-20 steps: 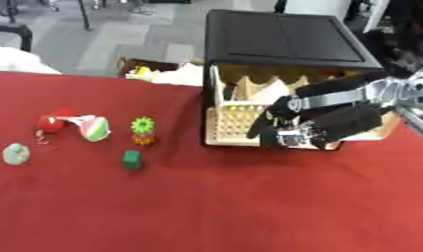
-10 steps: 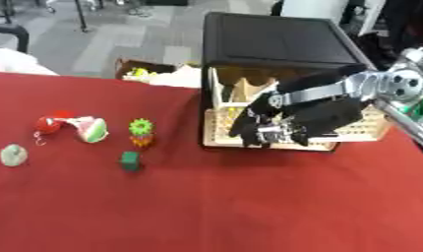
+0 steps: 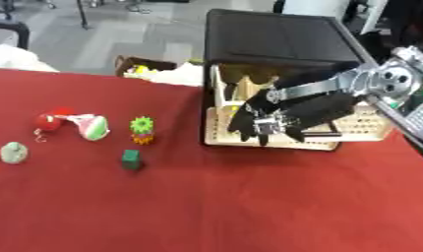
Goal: Pick up objects from table and place into drawer.
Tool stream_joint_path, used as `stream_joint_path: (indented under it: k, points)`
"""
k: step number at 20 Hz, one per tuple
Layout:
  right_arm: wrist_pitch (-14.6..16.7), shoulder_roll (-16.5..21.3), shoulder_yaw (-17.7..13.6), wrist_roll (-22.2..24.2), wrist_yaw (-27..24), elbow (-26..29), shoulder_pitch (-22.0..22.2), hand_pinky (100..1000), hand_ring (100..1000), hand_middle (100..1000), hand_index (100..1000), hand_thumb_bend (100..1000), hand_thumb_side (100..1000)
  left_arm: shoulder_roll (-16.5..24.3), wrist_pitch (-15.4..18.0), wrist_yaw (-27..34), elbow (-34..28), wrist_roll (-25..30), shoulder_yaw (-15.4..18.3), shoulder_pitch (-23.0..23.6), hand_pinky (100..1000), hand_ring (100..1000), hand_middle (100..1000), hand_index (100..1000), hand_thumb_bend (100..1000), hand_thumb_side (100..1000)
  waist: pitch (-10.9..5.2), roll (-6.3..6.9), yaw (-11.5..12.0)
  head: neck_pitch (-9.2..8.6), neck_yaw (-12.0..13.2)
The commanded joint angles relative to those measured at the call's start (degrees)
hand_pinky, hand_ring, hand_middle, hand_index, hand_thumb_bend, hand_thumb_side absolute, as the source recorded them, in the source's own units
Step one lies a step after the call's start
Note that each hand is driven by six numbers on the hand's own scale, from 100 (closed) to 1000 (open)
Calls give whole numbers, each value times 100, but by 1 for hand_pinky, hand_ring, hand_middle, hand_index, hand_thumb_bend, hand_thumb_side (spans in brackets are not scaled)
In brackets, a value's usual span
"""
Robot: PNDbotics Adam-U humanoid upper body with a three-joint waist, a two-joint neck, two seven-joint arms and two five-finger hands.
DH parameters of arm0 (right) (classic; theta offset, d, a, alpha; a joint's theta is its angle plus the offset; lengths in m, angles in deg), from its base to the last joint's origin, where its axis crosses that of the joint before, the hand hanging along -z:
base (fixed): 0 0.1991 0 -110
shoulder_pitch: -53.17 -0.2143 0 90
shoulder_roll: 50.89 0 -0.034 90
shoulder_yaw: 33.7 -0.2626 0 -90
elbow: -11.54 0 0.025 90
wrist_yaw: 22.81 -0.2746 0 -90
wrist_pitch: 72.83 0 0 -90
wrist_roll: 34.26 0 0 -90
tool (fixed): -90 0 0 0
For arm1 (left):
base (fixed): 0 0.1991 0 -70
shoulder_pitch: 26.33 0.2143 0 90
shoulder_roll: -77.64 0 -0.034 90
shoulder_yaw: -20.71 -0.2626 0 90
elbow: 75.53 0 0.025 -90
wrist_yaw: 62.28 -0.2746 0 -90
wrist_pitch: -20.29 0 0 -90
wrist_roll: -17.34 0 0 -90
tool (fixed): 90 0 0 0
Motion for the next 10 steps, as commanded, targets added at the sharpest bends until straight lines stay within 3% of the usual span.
stream_joint_path:
  k: [1,10]
  points:
    - [4,257,-146,-58,-89,118,41,285,661,726,901,100,1000,38,3,6,-100,19,17,-95,448,569,565,831,100,978,-56,22,20,-51,-35]
    - [-69,225,-192,-227,-154,17,69,275,661,727,902,100,1000,16,8,-10,-100,37,14,-125,447,568,565,831,100,981,33,26,87,-99,-51]
